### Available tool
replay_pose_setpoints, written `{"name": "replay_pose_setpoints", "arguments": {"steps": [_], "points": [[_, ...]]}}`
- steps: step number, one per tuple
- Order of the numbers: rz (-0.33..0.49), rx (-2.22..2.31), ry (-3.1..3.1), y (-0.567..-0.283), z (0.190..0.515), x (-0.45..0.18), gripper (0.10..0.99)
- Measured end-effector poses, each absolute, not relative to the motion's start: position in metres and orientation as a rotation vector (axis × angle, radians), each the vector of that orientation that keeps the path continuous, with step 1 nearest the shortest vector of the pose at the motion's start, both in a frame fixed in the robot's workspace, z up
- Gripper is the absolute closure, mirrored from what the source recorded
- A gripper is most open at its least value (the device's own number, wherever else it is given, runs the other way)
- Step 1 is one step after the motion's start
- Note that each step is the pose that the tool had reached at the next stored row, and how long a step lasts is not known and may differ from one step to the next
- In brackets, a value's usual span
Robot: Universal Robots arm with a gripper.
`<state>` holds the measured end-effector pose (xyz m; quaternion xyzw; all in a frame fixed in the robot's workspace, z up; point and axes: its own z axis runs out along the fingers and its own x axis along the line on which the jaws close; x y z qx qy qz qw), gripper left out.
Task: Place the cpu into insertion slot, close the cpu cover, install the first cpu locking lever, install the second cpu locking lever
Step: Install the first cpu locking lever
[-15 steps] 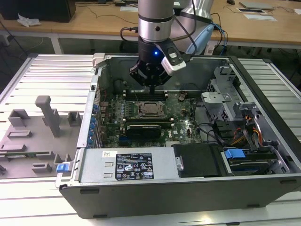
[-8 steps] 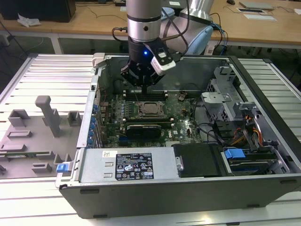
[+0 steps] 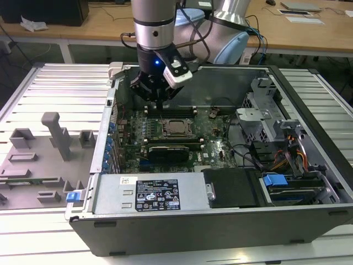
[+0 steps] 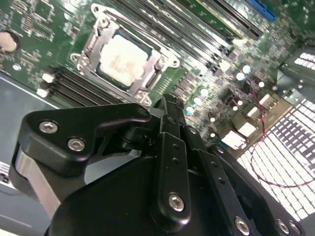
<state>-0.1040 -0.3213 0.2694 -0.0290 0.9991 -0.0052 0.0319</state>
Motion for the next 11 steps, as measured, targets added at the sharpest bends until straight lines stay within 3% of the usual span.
{"name": "replay_pose_setpoints", "arguments": {"steps": [11], "points": [[0.180, -0.082, 3.049, -0.321, 0.268, -0.125, 0.980]]}}
